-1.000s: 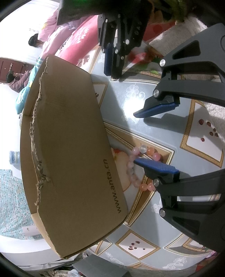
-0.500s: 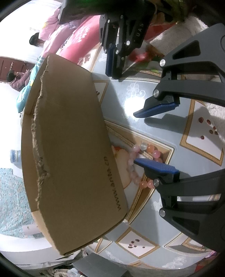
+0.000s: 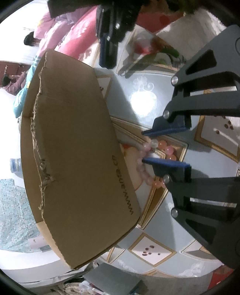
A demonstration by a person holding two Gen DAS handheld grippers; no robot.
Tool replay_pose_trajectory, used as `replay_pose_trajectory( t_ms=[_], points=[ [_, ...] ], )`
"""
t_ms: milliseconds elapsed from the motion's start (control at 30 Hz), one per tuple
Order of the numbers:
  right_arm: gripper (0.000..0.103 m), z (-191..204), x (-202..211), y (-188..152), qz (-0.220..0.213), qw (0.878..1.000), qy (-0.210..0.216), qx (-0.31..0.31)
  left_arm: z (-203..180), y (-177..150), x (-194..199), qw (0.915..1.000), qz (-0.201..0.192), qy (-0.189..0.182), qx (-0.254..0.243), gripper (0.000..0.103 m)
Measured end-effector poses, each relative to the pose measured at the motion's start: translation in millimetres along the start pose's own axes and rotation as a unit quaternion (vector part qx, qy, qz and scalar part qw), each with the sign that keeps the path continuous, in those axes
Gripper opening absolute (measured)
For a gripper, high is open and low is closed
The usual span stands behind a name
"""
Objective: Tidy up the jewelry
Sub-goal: 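Lift the pink bracelet and the gold ring with both grippers over the box, then open the left gripper over the box to drop the pink bracelet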
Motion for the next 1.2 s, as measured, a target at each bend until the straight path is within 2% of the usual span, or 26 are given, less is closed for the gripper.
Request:
replay_pose_trajectory(
  t_ms=[33,100,200,400,600,700,833,933,1033,1100,1200],
  points=[
    [0.012,0,1,1,-0.003,1.0,0.001,-0.001,0,1,0,1.0,0.0,0.003,0.0,0.011],
    [0.012,0,4,3,-0.009,1.0,0.002,-0.003,3,2,0,1.0,-0.002,0.005,0.004,0.008],
    [0.012,0,10,6,-0.019,1.0,0.005,-0.007,5,4,8,0.9998,-0.015,0.003,0.009,0.008],
    [0.012,-7,29,22,-0.053,0.998,0.024,-0.021,9,21,44,0.9975,-0.057,-0.031,0.027,0.008],
    [0.012,-18,59,51,-0.102,0.994,0.042,-0.021,8,45,86,0.9896,-0.09,-0.103,0.044,0.008],
    [0.012,-27,71,71,-0.123,0.991,0.046,-0.013,-3,64,102,0.9797,-0.1,-0.164,0.055,0.008],
    [0.012,-40,78,100,-0.132,0.99,0.055,-0.001,-16,93,113,0.9685,-0.109,-0.217,0.053,0.008],
    [0.012,-51,70,125,-0.115,0.991,0.07,0.005,-24,120,102,0.9625,-0.096,-0.249,0.052,0.008],
    [0.012,-61,54,145,-0.085,0.993,0.08,0.01,-32,146,73,0.9664,-0.067,-0.244,0.044,0.008],
    [0.012,-67,42,156,-0.068,0.994,0.078,0.014,-39,163,44,0.9667,-0.034,-0.249,0.05,0.008],
    [0.012,-75,25,167,-0.045,0.996,0.072,0.016,-49,176,7,0.9743,-0.002,-0.222,0.038,0.008]
  ],
)
Point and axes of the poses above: each gripper's, at about its wrist camera, not at the fingertips, and x roughly against the way its jaws point, z to its left, y to its top, the point moved 2 cm from there along -x, roughly the way its jaws point, and after that the axes turned 11 degrees about x, right-handed, at the moved point
